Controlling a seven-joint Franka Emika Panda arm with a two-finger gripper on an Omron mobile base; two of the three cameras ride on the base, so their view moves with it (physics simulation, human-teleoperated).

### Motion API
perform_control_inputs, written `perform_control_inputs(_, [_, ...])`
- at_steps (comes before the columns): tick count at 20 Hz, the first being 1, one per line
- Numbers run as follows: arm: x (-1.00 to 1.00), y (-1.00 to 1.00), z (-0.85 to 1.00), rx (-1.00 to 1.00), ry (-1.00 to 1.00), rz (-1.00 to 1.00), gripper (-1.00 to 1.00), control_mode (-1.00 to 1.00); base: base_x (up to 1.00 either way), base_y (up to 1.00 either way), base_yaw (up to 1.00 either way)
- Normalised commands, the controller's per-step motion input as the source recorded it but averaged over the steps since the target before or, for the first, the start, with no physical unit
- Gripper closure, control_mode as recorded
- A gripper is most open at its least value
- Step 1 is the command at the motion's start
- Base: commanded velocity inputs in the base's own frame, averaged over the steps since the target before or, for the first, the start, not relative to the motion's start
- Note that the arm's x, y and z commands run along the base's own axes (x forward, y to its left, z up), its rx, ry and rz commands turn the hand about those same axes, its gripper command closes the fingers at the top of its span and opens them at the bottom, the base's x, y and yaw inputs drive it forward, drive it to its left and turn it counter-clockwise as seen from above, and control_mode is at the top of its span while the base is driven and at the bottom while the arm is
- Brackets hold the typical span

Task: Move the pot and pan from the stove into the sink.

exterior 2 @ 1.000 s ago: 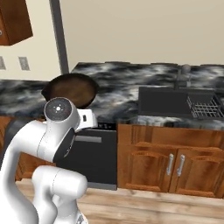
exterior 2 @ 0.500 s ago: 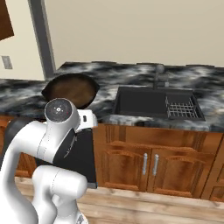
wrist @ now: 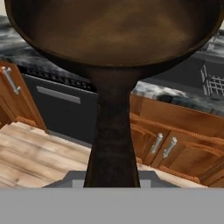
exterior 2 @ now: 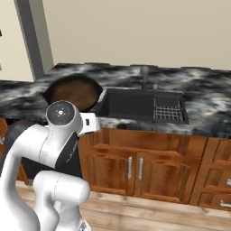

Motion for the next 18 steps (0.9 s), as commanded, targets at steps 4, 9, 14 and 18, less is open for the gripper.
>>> perform_control_inputs(4, [0.00, 0.00, 0.00, 0.00, 0.00, 0.00, 1.00, 1.00, 0.02, -0.52, 0.04])
perform_control_inputs(9, [0.00, 0.00, 0.00, 0.00, 0.00, 0.00, 1.00, 1.00, 0.14, -0.04, 0.00])
perform_control_inputs(14, [0.00, 0.00, 0.00, 0.00, 0.00, 0.00, 1.00, 1.00, 0.76, 0.00, 0.00])
perform_control_inputs(18, [0.00, 0.00, 0.00, 0.00, 0.00, 0.00, 1.00, 1.00, 0.81, -0.01, 0.01])
